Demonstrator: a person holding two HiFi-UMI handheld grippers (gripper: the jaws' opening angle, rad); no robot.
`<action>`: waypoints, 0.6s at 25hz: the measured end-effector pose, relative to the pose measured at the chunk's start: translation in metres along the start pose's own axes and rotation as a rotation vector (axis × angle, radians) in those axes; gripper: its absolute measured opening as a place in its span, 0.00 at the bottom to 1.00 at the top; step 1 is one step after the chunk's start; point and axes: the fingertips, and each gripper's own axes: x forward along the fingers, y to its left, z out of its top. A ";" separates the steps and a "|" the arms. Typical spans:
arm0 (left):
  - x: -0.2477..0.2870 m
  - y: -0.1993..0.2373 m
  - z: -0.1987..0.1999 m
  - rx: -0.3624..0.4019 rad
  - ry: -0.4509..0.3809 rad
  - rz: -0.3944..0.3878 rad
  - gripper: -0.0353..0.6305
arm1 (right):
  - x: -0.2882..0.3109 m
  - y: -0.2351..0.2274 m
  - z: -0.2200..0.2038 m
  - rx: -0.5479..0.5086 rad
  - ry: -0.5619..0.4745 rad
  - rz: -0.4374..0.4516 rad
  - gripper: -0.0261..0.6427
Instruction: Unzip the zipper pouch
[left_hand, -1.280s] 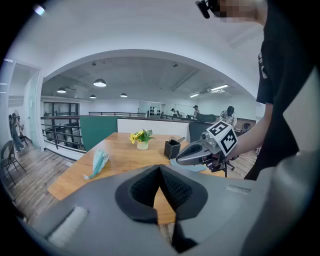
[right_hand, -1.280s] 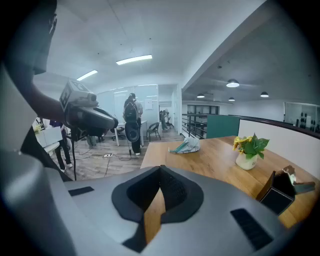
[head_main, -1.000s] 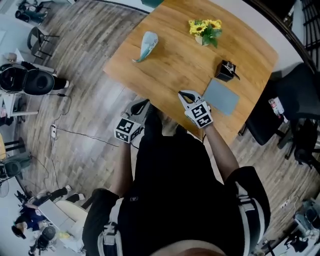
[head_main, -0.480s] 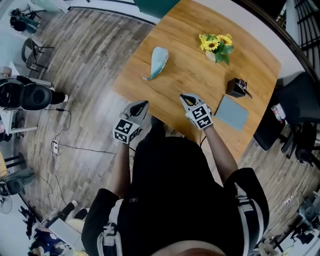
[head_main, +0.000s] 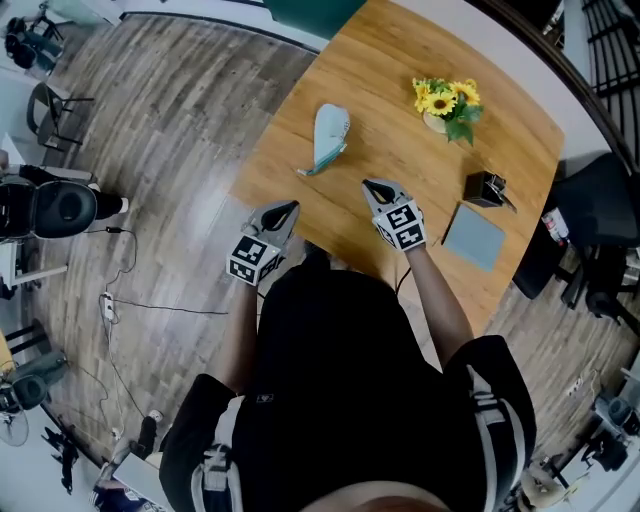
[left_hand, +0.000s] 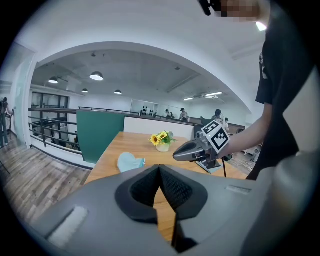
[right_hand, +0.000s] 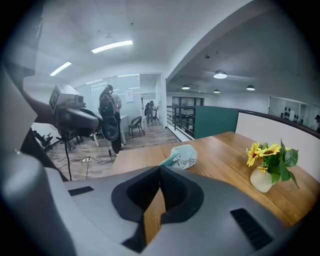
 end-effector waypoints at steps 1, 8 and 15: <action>0.002 0.004 0.002 -0.002 -0.005 -0.010 0.05 | 0.003 0.001 0.001 0.003 0.005 -0.004 0.04; 0.026 0.022 -0.001 0.002 0.009 -0.102 0.05 | 0.010 0.000 0.001 0.050 0.025 -0.063 0.04; 0.067 0.025 0.001 0.022 0.031 -0.198 0.05 | -0.003 -0.011 -0.013 0.101 0.054 -0.131 0.04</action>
